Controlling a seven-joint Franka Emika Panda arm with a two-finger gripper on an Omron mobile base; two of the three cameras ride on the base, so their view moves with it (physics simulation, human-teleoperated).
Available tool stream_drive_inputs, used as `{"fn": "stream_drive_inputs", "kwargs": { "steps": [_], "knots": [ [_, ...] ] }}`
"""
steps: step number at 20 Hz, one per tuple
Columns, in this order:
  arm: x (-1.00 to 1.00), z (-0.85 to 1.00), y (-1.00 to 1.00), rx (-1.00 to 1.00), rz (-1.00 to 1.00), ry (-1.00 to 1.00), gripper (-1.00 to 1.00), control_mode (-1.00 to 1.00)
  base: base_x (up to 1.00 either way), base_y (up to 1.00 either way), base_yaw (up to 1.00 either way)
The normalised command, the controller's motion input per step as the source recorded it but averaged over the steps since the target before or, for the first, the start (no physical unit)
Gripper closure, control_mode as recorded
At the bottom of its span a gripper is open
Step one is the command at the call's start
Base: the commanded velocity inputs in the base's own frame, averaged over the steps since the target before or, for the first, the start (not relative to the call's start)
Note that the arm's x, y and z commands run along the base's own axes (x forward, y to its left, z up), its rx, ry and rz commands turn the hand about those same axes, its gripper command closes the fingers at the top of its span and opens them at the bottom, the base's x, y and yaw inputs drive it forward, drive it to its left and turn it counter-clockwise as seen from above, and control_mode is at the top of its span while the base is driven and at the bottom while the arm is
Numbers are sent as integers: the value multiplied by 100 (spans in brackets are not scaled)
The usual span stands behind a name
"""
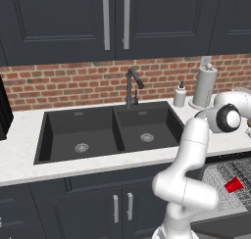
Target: Pick up the cup and bowl from the counter, place them in the dishwasher, and close the dishwasher door.
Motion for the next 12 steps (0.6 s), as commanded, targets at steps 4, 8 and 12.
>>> {"fn": "stream_drive_inputs", "kwargs": {
  "steps": [4, 8, 12],
  "knots": [
    [65, 51, -21, 22, 5, 11, -100, -100, 0, 0, 0],
    [60, 30, -36, 19, 9, 4, -100, -100, 0, 0, 0],
    [60, 1, -56, 19, 14, 1, -100, -100, 0, 0, 0]
  ]
}}
